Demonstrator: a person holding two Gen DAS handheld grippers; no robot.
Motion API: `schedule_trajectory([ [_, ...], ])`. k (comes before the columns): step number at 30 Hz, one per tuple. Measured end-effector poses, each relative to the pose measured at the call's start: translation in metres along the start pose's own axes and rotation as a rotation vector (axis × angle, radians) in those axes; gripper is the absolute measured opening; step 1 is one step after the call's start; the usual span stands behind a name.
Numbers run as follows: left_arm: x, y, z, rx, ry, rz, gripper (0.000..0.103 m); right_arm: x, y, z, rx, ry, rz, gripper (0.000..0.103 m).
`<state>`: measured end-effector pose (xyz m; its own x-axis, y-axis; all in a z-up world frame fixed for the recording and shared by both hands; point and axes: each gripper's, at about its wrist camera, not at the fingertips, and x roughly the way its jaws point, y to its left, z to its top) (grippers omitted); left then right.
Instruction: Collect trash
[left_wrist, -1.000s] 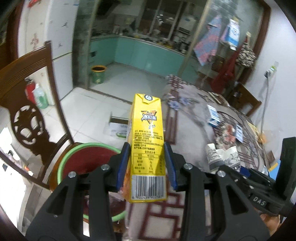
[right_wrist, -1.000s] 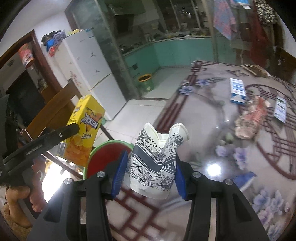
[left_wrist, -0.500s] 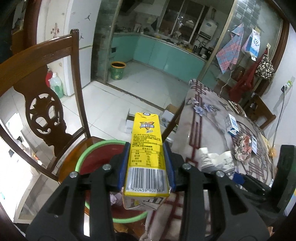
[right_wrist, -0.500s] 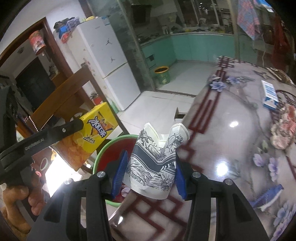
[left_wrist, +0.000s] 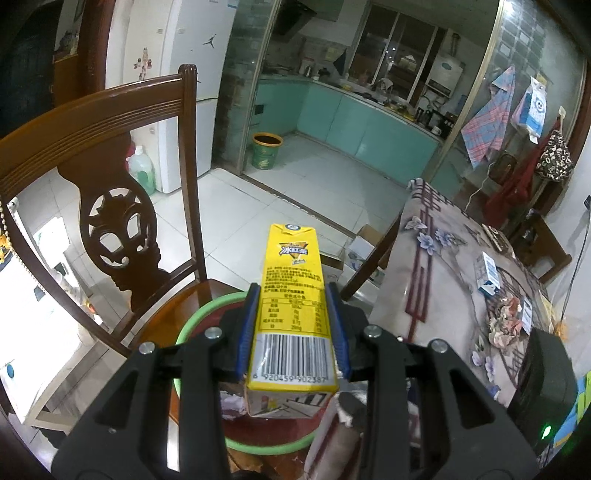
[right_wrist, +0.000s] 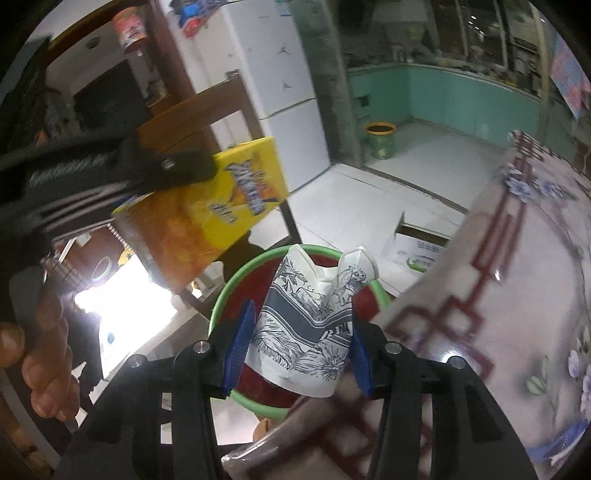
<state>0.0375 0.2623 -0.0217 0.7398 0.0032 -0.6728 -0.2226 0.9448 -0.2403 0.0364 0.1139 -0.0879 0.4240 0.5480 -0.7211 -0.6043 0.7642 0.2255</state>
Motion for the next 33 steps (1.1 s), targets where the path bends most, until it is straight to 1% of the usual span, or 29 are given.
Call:
schedule_trajectory([
  [1, 0.0, 0.0, 0.001, -0.003, -0.003, 0.004, 0.036, 0.001, 0.002, -0.001, -0.01, -0.001, 0.004, 0.058],
  [2, 0.0, 0.001, 0.001, -0.007, -0.006, 0.017, 0.041, 0.001, 0.005, -0.001, -0.024, -0.003, 0.008, 0.072],
  [3, 0.0, 0.002, 0.002, -0.012, -0.011, 0.03, 0.062, 0.0, 0.006, -0.002, -0.034, -0.014, 0.004, 0.074],
  [4, -0.002, 0.003, 0.002, -0.02, -0.027, 0.034, 0.069, -0.004, 0.009, -0.003, -0.055, -0.032, -0.009, 0.073],
  [7, -0.007, 0.004, 0.004, -0.038, -0.056, 0.032, 0.07, -0.015, 0.012, -0.008, -0.083, -0.048, -0.044, 0.073],
  [11, -0.001, -0.004, 0.001, -0.03, -0.018, 0.01, 0.07, -0.041, 0.0, -0.015, -0.052, -0.074, -0.063, 0.073],
  [13, 0.0, -0.011, 0.0, -0.01, -0.014, 0.006, 0.071, -0.058, -0.009, -0.021, -0.032, -0.083, -0.102, 0.073],
  [15, -0.001, -0.022, -0.002, 0.018, -0.012, -0.003, 0.073, -0.079, -0.021, -0.029, 0.001, -0.081, -0.162, 0.073],
  [17, 0.0, -0.033, -0.005, 0.039, 0.003, -0.021, 0.077, -0.105, -0.046, -0.043, 0.07, -0.079, -0.222, 0.073],
  [19, 0.002, -0.045, -0.008, 0.059, 0.026, -0.047, 0.078, -0.134, -0.077, -0.061, 0.159, -0.085, -0.274, 0.073],
  [22, 0.003, -0.068, -0.013, 0.11, 0.042, -0.072, 0.078, -0.182, -0.128, -0.094, 0.293, -0.082, -0.396, 0.073],
  [24, 0.002, -0.088, -0.017, 0.161, 0.047, -0.086, 0.078, -0.221, -0.169, -0.121, 0.396, -0.083, -0.502, 0.074],
  [26, 0.002, -0.102, -0.022, 0.19, 0.052, -0.101, 0.078, -0.257, -0.203, -0.141, 0.478, -0.097, -0.594, 0.074],
  [27, 0.003, -0.112, -0.024, 0.208, 0.056, -0.108, 0.08, -0.282, -0.227, -0.152, 0.538, -0.1, -0.666, 0.077],
  [29, 0.004, -0.131, -0.029, 0.24, 0.063, -0.122, 0.08, -0.319, -0.266, -0.17, 0.631, -0.095, -0.747, 0.085],
  [30, 0.005, -0.14, -0.032, 0.252, 0.066, -0.135, 0.08, -0.331, -0.281, -0.178, 0.671, -0.089, -0.767, 0.085],
  [31, 0.006, -0.148, -0.033, 0.261, 0.068, -0.146, 0.08, -0.346, -0.306, -0.191, 0.732, -0.075, -0.783, 0.086],
  [33, 0.008, -0.17, -0.039, 0.291, 0.072, -0.171, 0.08, -0.354, -0.342, -0.209, 0.818, -0.012, -0.781, 0.086],
])
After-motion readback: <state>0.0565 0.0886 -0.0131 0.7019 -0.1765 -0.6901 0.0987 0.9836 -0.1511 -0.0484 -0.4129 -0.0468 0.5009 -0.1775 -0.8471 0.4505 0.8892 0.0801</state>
